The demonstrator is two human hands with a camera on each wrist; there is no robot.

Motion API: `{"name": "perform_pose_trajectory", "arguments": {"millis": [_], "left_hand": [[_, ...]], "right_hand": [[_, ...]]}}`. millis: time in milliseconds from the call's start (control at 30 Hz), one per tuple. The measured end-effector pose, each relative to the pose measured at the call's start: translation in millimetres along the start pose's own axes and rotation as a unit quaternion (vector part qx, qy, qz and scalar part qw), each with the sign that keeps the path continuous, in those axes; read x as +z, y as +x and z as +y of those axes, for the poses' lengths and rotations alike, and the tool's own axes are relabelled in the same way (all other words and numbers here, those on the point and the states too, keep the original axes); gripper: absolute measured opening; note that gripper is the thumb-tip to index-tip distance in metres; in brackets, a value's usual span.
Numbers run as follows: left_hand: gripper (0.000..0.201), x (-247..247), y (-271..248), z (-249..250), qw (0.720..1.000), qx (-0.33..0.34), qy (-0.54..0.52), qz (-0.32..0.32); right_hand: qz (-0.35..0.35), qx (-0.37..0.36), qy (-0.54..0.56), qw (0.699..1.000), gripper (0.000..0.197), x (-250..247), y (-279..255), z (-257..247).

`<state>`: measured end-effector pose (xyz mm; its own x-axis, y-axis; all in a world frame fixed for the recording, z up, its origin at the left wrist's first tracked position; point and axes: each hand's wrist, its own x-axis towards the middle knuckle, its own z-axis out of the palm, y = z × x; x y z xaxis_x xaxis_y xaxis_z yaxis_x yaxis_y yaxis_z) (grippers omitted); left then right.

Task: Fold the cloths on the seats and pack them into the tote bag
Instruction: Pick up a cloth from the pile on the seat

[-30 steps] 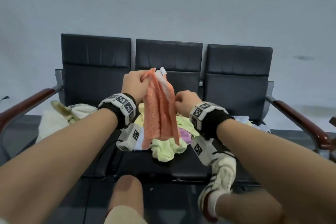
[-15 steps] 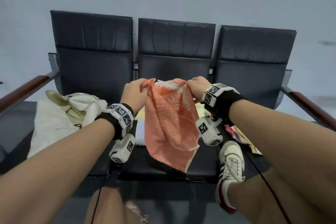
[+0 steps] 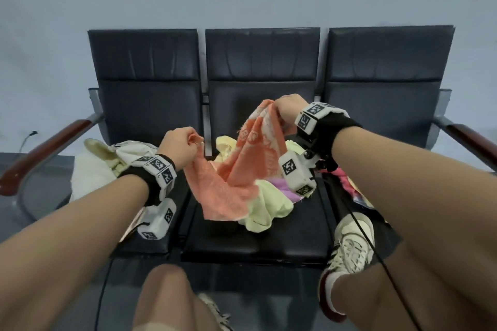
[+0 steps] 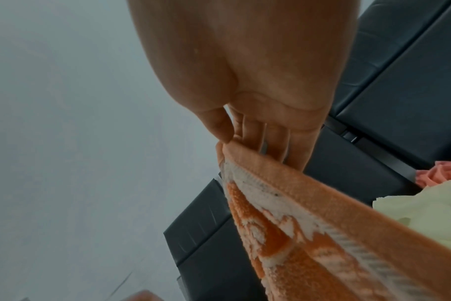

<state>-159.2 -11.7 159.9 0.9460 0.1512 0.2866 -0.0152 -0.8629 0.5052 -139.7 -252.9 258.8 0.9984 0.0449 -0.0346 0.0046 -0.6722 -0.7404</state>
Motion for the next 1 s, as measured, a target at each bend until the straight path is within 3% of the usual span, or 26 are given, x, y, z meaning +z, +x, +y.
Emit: {"name": "perform_pose_trajectory", "arguments": {"millis": [67,133,233,400,500,567,633,733,800,900,1000], "left_hand": [[0.016,-6,9,9,0.999,-0.008,0.036,-0.003],[0.019,-14,21,18,0.997,-0.008,0.07,0.001],[0.02,-23,43,35,0.992,-0.001,0.126,0.014],[0.013,-15,61,60,0.98,-0.021,0.199,-0.01],[0.012,5,51,71,0.952,-0.023,0.296,-0.076],[0.015,27,37,71,0.922,-0.032,0.357,-0.144],[0.02,53,22,69,0.899,-0.044,0.382,-0.208],[0.026,92,8,65,0.899,-0.048,0.325,-0.291],[0.036,114,1,64,0.914,-0.051,0.248,-0.316],[0.062,139,1,66,0.948,-0.005,0.12,-0.296],[0.087,146,13,64,0.973,0.015,-0.041,-0.226]], "right_hand": [[-0.008,-0.011,0.059,0.998,0.039,-3,1,18],[-0.017,0.024,0.191,0.981,0.032,-9,10,39],[0.003,0.071,0.235,0.969,0.027,-23,22,73],[-0.029,0.057,0.267,0.962,0.025,-37,21,117],[-0.071,0.038,0.259,0.963,0.042,-41,21,135],[-0.078,0.006,0.235,0.969,0.02,-45,13,141],[-0.067,-0.02,0.21,0.975,0.018,-48,12,146],[-0.045,-0.037,0.219,0.974,0.031,-42,12,136],[-0.052,-0.049,0.209,0.975,0.039,-34,12,122],[-0.08,-0.08,0.195,0.974,0.04,-26,14,102],[-0.083,-0.088,0.218,0.968,0.032,-21,24,84]]}}
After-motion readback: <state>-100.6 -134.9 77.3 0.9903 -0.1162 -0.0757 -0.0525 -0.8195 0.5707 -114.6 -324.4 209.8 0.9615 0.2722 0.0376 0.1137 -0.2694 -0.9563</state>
